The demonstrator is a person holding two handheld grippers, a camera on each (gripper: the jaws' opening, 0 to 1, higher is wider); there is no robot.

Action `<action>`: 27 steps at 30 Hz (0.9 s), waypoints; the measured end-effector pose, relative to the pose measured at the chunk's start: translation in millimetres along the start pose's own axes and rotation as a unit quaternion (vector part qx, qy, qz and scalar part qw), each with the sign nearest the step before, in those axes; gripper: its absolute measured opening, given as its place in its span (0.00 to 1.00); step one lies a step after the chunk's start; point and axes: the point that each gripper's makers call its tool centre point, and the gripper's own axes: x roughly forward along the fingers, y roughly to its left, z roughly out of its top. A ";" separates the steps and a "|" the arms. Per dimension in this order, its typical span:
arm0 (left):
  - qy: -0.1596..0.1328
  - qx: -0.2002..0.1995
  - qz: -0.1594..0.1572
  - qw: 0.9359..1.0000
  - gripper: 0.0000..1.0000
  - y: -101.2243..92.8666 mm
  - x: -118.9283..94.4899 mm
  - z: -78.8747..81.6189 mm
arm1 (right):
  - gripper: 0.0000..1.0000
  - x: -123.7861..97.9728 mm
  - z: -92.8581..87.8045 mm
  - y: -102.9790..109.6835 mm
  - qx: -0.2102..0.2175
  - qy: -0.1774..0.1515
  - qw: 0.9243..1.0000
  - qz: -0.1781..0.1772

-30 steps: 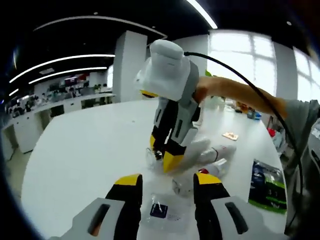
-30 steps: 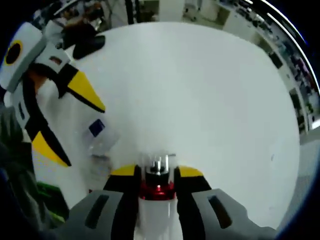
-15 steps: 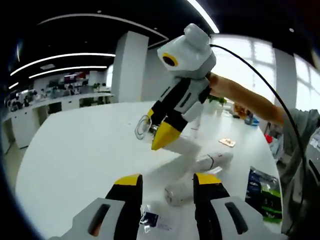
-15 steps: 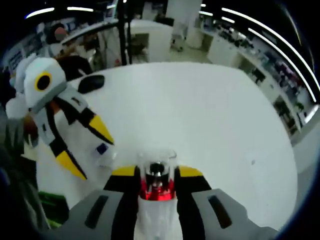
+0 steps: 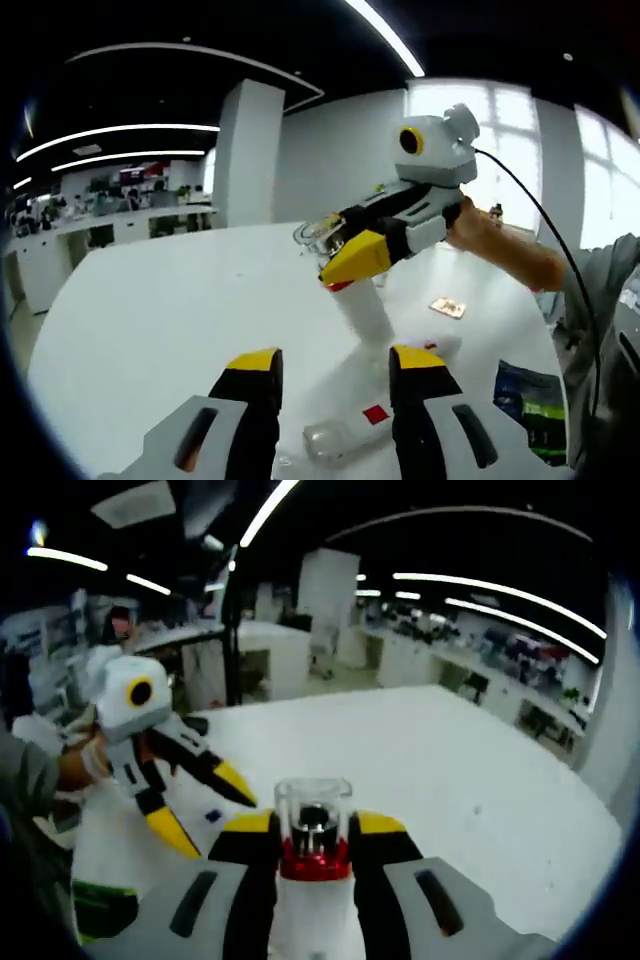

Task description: Arrange the skincare products in the storage area until every visible bottle or jar stands upright without overlapping.

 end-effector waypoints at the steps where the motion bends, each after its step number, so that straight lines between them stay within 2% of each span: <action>1: 0.000 0.003 -0.001 1.000 0.44 -1.1 2.2 1.0 | 0.27 -6.4 -1.1 -1.4 0.002 -0.009 1.000 -0.001; 9: -0.003 0.020 -0.022 1.000 0.44 -17.4 20.3 10.3 | 0.27 -32.1 -3.7 -7.6 0.024 -0.056 0.998 -0.007; 16: 0.004 0.024 -0.051 0.998 0.46 -32.3 36.7 13.8 | 0.27 -46.4 -4.5 -11.8 0.032 -0.112 0.993 -0.016; 22: 0.013 0.038 -0.058 0.998 0.46 -40.4 50.8 14.5 | 0.27 -59.1 -9.8 -12.8 0.043 -0.132 0.990 -0.035; 27: 0.020 0.046 -0.069 0.996 0.46 -49.6 64.0 11.0 | 0.27 -65.2 -13.7 -11.0 0.052 -0.145 0.987 -0.036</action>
